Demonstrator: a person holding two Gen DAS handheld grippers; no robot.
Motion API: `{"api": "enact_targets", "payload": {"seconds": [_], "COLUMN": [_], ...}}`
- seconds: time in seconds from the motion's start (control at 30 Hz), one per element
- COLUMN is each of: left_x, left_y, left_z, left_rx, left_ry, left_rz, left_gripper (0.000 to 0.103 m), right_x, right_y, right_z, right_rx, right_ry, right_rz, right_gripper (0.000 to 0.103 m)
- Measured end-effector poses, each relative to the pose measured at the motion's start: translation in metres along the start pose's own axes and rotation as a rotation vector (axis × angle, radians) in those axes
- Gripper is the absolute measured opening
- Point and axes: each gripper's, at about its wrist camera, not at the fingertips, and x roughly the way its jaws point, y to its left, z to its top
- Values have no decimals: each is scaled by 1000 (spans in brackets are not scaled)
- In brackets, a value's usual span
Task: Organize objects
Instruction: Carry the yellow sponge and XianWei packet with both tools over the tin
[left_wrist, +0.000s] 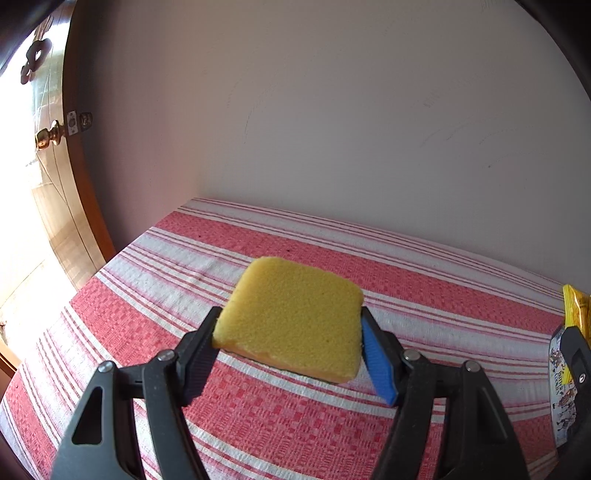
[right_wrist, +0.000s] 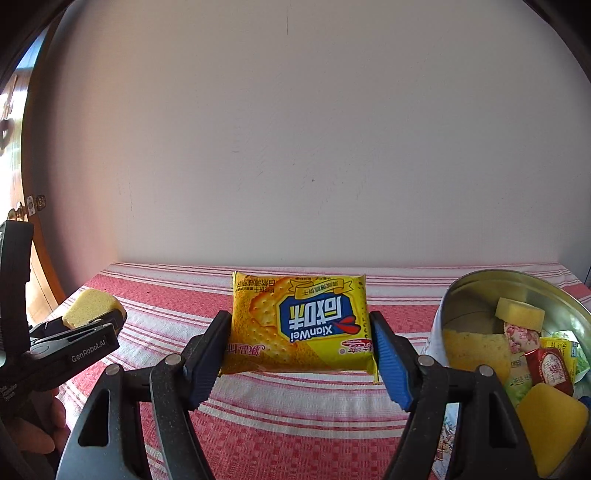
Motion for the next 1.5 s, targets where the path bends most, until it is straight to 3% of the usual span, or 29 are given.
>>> {"api": "enact_targets", "payload": {"seconds": [0.2, 1.0, 1.5], "left_x": [-7, -45, -90], "left_y": [-7, -56, -121], "left_z": [-4, -35, -53], "left_rx": [6, 59, 119], "left_ry": [-23, -51, -90], "left_rz": [-16, -78, -153], "left_gripper": [71, 71, 71], "right_x": [-7, -53, -92], "right_y": [2, -56, -96], "right_z": [-5, -15, -18], "right_rx": [-17, 18, 29], "right_ry": [-18, -43, -93], "right_rz": [-14, -54, -93], "right_gripper": [75, 75, 75]}}
